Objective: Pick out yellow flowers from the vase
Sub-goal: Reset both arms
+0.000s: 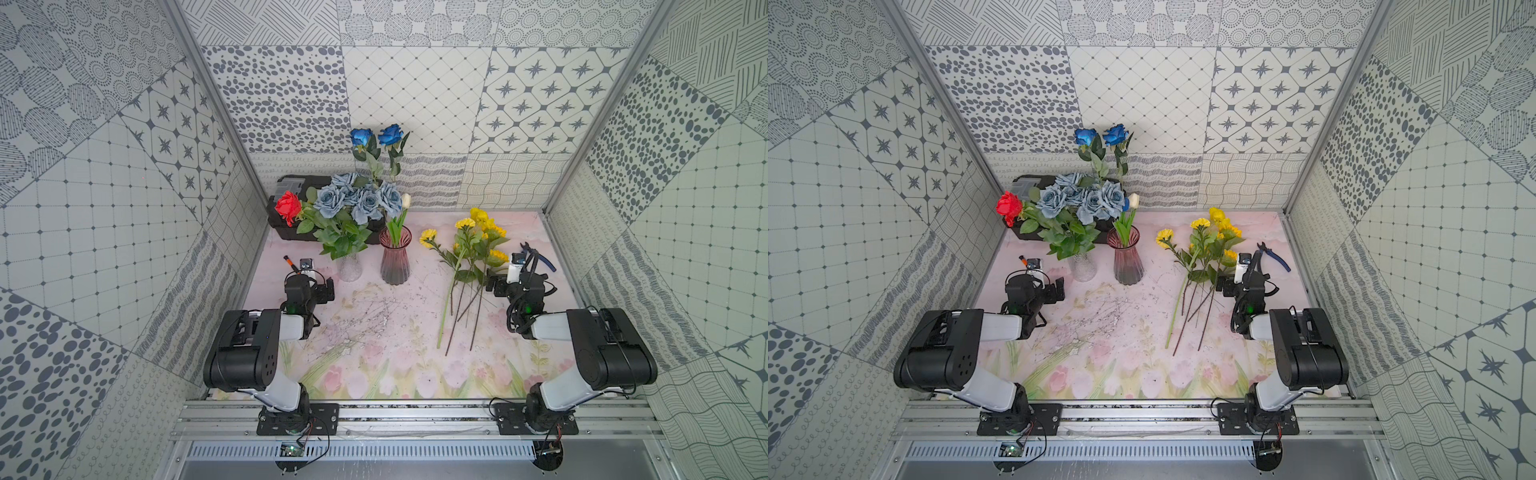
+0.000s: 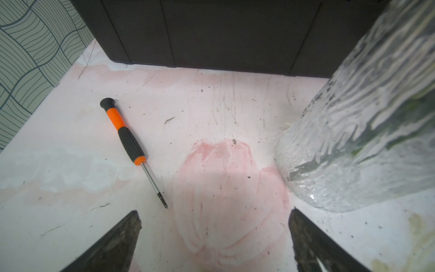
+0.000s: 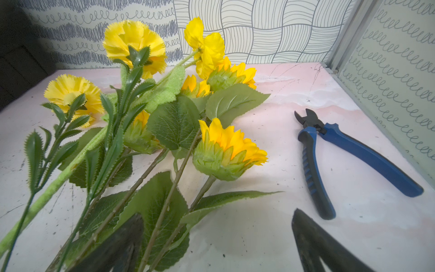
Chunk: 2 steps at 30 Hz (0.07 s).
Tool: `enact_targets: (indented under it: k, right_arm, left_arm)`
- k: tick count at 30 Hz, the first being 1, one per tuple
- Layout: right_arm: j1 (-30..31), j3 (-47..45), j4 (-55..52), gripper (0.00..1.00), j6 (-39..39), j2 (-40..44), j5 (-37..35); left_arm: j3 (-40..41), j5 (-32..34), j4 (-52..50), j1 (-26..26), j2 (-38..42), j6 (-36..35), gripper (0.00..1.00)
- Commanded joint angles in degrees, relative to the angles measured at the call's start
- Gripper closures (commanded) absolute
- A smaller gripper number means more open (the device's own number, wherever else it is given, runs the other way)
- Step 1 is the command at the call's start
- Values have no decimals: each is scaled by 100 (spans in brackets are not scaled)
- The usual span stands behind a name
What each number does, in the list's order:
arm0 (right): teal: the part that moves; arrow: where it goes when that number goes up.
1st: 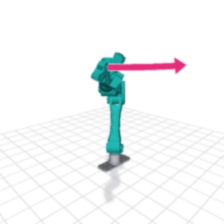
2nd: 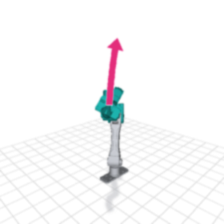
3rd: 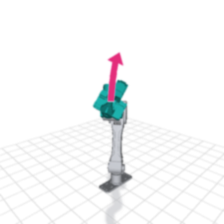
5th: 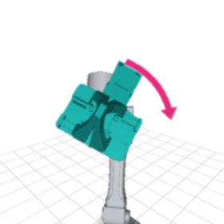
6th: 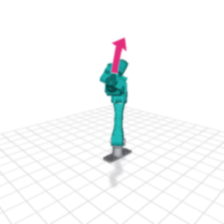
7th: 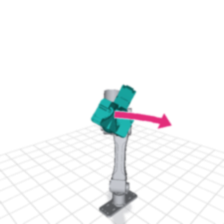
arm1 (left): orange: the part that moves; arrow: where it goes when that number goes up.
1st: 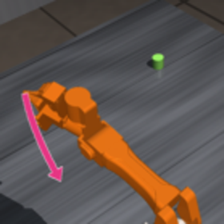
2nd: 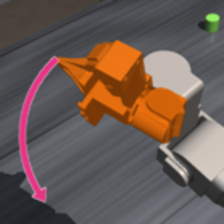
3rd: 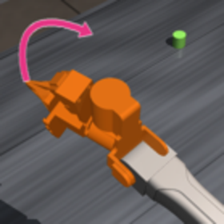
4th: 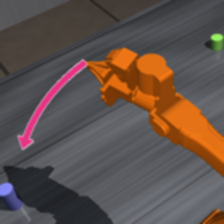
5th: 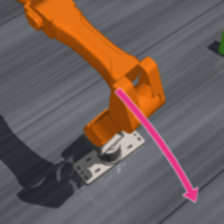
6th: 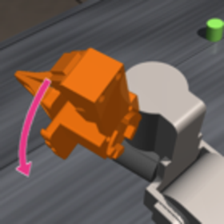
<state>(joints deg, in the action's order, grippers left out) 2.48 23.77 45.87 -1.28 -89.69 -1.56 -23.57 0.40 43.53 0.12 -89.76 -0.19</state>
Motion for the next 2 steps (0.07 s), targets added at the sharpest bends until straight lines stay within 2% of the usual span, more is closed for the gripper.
enact_targets:
  k: [1,2]
  right_arm:
    - [-4,25,151,2,18,43,10]
    - [-11,22,150,2,15,43,9]
  left_arm:
    - [-51,35,332,-16,-24,-56,2]
    - [-51,32,332,-12,-20,-60,2]
